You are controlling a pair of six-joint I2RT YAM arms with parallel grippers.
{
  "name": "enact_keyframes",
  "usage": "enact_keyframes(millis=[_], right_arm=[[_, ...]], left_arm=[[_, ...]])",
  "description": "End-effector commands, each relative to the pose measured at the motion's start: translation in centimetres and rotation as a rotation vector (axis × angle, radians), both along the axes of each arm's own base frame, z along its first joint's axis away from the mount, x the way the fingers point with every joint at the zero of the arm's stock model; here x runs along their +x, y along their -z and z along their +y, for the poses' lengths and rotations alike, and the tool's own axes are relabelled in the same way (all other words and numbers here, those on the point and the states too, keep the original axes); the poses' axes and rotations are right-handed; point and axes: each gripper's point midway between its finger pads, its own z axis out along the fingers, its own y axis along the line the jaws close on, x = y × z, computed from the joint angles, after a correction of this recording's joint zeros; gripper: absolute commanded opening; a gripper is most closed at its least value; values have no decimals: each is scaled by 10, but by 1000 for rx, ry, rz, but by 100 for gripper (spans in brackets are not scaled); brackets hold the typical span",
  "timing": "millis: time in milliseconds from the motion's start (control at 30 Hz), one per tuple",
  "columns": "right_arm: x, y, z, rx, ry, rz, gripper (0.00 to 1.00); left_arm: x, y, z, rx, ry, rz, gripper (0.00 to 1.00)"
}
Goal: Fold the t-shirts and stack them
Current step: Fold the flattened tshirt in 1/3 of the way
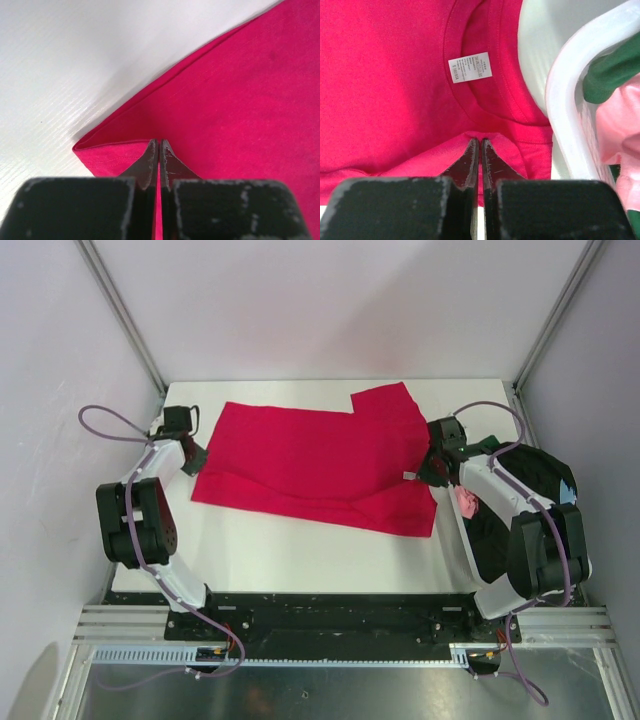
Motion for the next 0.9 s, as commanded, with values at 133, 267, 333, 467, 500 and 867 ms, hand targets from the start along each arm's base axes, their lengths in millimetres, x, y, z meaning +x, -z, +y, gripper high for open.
enact_keyframes(millis=[133,267,333,467,500,867], right_arm=[[17,-22,-13,-19,23,-72,0],[20,-21,-12,-9,20,-78,0],[22,-22,-13,-6,23,-84,0],[26,-22,-17,-1,31,-91,0],[27,-21,-16,3,29,-92,0],[44,-16,-14,13,28,-93,0]], left_arm=[[22,-24,5,-3,-24,-94,0],[23,-23,6,-3,-23,-92,0],[24,-23,7,-1,-25,-92,0],[26,-21,9,-2,-28,-88,0],[27,-20,9,-5,-27,-86,0],[30,-5,10,-10,-28,-56,0]])
